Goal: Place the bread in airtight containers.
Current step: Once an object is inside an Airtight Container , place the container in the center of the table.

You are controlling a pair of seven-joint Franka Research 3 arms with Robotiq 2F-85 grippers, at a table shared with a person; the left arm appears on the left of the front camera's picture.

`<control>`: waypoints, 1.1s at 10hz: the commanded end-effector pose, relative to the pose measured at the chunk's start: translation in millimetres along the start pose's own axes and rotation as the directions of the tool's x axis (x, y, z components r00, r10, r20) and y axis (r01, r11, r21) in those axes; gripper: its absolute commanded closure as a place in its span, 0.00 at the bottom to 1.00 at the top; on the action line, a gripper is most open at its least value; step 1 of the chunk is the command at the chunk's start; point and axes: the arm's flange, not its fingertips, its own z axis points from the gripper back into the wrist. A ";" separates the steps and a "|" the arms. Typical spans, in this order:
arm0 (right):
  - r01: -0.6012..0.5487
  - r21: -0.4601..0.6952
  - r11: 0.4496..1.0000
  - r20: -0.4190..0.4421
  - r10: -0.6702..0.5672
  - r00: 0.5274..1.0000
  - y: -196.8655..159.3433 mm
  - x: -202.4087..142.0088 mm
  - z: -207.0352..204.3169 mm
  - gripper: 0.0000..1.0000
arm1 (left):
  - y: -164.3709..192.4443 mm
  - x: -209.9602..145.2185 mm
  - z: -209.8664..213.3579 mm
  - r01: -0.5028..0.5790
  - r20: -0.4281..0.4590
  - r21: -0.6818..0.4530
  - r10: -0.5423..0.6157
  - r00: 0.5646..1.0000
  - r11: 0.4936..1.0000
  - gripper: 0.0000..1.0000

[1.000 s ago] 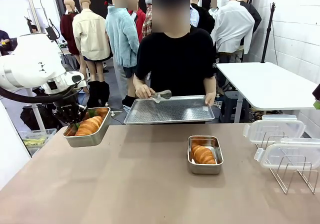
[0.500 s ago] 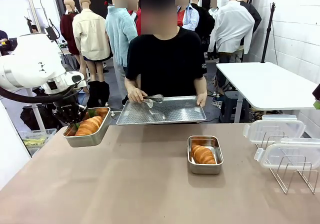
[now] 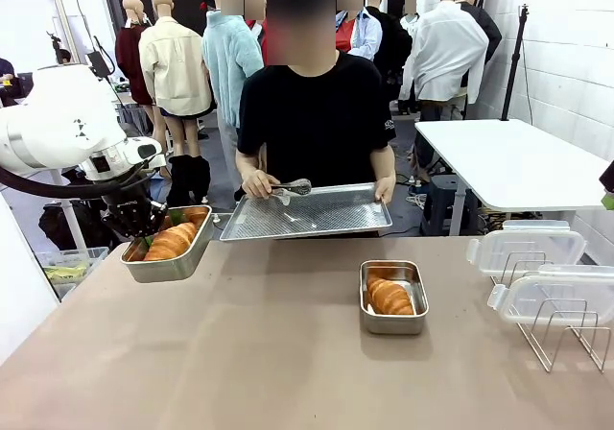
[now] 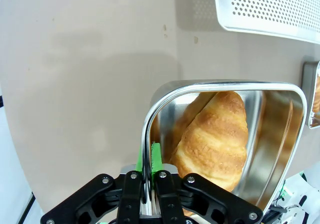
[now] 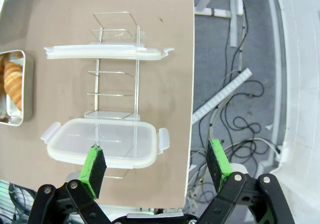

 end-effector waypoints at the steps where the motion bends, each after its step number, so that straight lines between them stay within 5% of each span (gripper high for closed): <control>1: -0.013 -0.014 1.000 -0.001 0.013 1.000 -1.1 0.0 1.2 0.00 | 1.2 0.4 2.4 0.012 0.015 0.004 -0.012 1.000 1.000 1.00; 4: -0.013 -0.014 1.000 -0.001 0.013 1.000 -1.1 0.0 1.2 0.00 | 0.0 0.0 0.0 0.000 0.000 0.000 0.000 1.000 1.000 1.00; 11: -0.013 -0.014 1.000 -0.001 0.013 1.000 -1.1 0.0 1.2 0.00 | -6.1 23.1 -100.2 -0.003 -0.120 0.089 0.014 0.993 0.996 1.00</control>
